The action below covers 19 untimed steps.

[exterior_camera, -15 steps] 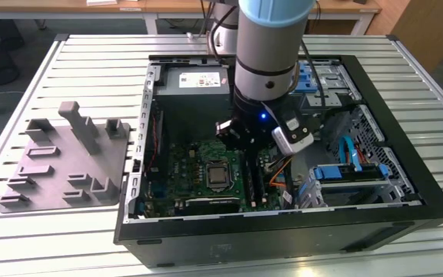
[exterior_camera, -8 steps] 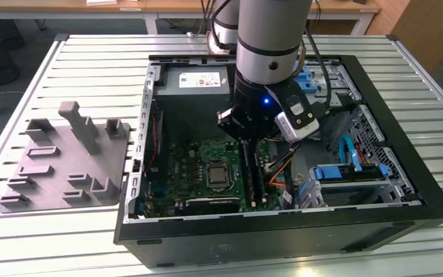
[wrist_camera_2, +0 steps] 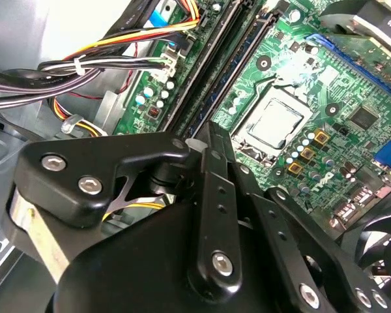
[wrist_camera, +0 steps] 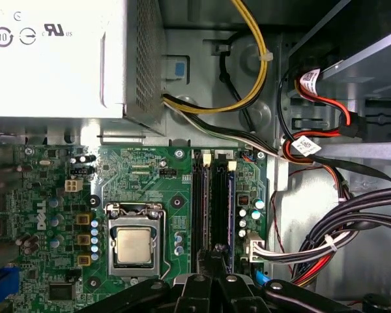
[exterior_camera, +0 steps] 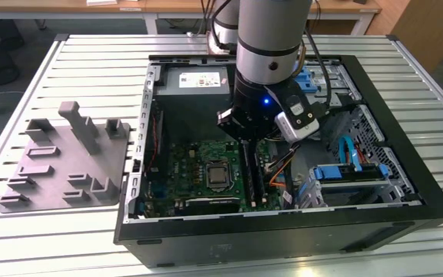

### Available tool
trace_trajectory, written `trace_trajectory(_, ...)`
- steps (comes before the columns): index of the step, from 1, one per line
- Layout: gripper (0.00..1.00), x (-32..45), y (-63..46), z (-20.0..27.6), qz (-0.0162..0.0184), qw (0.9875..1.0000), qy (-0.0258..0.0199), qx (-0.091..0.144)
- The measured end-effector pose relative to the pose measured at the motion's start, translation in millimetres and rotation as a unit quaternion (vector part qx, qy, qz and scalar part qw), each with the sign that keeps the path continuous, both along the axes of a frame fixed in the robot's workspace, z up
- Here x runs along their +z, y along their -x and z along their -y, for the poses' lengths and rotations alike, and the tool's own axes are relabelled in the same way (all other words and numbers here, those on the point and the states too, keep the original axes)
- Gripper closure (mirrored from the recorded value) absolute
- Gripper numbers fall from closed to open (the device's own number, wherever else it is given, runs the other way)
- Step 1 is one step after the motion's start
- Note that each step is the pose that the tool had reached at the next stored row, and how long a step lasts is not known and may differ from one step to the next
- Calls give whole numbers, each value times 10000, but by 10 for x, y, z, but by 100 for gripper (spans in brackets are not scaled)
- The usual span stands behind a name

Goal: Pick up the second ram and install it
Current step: 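Insert the second ram into the second slot, then press down the second ram until it locks into place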

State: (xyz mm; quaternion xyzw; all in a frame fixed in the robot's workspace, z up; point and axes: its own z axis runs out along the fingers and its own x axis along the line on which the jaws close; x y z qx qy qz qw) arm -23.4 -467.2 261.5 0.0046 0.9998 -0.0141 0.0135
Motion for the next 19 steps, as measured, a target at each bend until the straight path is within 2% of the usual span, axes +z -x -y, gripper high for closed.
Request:
trace_trajectory(9,90,-3,0,0,0,10000,-1,0)
trace_trajectory(14,90,-84,-1,-6,-3,10000,0,0)
trace_trajectory(16,90,-120,0,-22,-4,10000,1,0)
trace_trajectory(19,90,-176,-1,-97,-4,10000,0,0)
